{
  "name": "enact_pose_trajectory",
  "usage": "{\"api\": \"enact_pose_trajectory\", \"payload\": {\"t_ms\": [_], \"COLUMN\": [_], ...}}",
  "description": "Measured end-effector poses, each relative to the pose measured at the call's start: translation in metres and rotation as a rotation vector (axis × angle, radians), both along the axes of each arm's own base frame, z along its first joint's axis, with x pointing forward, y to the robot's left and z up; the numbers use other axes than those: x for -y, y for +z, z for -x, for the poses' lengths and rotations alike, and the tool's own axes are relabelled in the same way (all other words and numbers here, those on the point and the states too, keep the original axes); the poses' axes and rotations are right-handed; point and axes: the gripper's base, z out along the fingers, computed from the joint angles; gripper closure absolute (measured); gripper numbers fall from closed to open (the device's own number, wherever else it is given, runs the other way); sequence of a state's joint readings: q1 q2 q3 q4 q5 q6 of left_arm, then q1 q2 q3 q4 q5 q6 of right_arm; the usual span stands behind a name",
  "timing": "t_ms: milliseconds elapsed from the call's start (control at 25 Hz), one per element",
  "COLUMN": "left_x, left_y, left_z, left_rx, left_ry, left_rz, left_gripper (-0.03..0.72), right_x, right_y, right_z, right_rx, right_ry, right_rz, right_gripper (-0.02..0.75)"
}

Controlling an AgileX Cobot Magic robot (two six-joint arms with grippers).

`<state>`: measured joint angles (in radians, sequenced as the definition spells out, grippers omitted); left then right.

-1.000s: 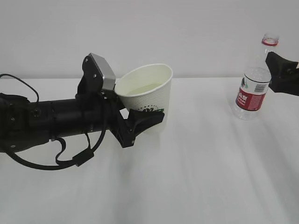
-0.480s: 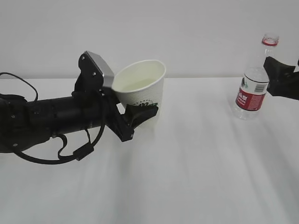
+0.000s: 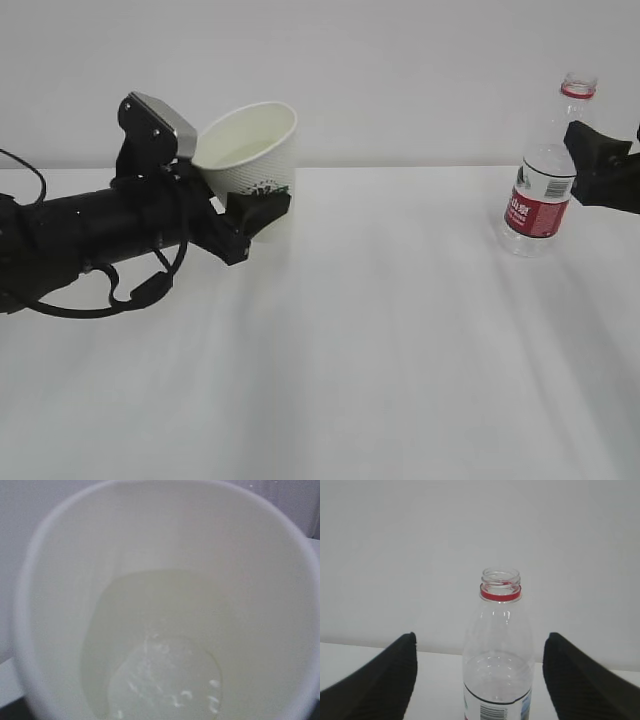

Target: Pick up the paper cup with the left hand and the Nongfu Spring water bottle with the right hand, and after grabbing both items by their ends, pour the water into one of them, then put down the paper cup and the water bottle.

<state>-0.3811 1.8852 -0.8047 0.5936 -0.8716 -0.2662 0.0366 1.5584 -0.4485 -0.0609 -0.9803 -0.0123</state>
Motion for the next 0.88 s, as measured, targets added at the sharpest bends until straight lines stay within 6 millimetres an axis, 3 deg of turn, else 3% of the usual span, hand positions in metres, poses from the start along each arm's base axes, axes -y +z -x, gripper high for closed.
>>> {"api": "enact_pose_trajectory", "payload": {"t_ms": [880], "left_x": [-0.072], "left_y": [0.002], "left_z": [-0.031], "left_rx": [-0.013], "left_ry": [0.278], "left_rz": [0.047], "left_gripper": [0.221], "right_x": [0.0], "right_y": [0.0], "right_z": [0.0], "right_rx": [0.0], "right_ry": [0.0], "right_rz": [0.0], "right_gripper": [0.15]}}
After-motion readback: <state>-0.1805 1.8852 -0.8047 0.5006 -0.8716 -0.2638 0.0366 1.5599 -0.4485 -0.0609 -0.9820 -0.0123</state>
